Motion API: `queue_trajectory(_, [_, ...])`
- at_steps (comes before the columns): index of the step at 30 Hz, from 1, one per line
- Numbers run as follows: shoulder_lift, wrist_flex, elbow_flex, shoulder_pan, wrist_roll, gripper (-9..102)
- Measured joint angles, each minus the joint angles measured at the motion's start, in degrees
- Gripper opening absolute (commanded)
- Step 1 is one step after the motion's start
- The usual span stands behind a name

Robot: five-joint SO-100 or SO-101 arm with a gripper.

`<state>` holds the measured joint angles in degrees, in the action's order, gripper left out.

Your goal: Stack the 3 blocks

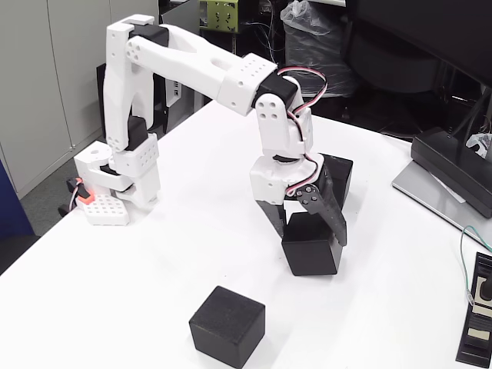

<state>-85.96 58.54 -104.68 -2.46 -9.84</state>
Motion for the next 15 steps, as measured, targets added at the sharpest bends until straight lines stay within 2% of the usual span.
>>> queue_trajectory(9, [-1.67,0.44,-0.53,0.00,0.00,10])
queue_trajectory(15, [-6.42,4.66,-0.88,-0.18,3.34,10])
